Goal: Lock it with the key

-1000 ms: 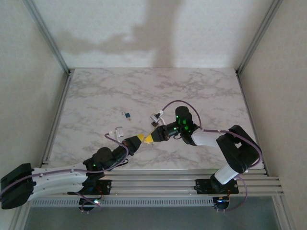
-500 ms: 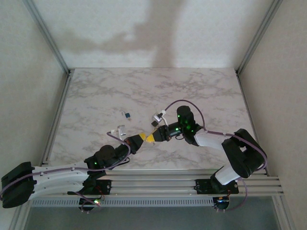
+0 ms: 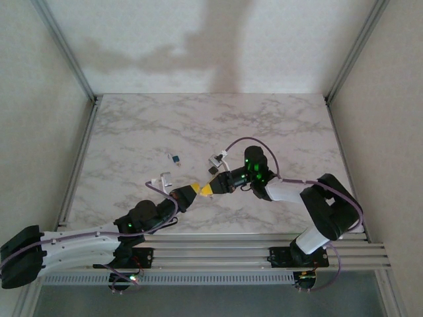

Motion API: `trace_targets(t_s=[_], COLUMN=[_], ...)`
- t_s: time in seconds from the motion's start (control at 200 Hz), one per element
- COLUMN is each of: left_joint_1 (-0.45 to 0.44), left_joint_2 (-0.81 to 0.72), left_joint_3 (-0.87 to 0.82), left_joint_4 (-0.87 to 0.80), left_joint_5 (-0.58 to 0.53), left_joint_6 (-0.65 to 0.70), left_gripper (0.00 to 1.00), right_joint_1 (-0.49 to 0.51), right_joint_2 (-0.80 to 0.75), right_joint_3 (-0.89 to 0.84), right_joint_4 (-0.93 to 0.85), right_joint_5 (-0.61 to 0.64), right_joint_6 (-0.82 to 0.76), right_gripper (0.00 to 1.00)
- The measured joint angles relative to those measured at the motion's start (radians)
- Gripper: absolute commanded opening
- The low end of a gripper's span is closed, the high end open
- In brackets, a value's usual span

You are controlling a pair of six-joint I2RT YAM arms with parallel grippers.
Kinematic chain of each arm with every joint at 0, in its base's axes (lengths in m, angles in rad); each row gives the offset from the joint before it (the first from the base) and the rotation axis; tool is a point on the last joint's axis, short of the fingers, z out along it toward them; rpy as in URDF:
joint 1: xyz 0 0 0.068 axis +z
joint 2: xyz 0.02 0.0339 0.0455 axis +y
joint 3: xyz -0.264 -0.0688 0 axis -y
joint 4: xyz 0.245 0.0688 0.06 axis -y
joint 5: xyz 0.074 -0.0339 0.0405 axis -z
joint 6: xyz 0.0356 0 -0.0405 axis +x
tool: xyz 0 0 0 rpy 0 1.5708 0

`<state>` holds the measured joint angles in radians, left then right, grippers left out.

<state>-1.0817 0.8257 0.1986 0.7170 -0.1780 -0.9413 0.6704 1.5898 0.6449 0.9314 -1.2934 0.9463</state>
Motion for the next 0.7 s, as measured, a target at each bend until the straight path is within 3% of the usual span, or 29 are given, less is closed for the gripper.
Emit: trace_targets(t_s=[0.28, 0.701], left_joint_1=[-0.017, -0.037], left_joint_2=[0.006, -0.013], left_joint_3=[0.000, 0.001], left_joint_4=[-0.002, 0.027], left_joint_5=[-0.015, -0.018], left_joint_6=[0.033, 0.058], left_gripper=[0.00, 0.00], right_joint_1=[-0.009, -0.009], right_joint_2=[0.097, 0.097], right_joint_3=[0.000, 0.000], right_joint_4=[0.274, 0.369], right_joint_5=[-0.079, -0.090], right_joint_6=[0.223, 0.257], right_gripper=[0.00, 0.00])
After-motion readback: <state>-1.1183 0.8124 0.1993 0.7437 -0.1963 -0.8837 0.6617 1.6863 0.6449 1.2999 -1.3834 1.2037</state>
